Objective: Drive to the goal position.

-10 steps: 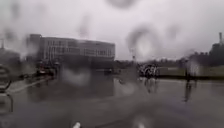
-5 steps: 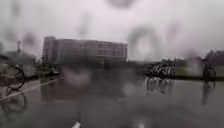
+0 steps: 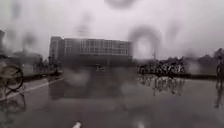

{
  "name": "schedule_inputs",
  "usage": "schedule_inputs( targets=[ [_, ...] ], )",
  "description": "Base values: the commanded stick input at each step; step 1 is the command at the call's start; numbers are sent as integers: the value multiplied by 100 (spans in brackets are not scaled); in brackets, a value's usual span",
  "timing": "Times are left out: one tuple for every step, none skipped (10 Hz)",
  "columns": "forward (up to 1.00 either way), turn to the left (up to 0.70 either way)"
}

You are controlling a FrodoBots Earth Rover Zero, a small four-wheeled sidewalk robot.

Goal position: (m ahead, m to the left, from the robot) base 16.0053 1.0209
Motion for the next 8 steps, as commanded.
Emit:
schedule_inputs(
  targets=[
    [70,1],
    [70,1],
    [70,1],
    [70,1],
    [70,1],
    [70,6],
    [70,13],
    [70,15]
  ],
)
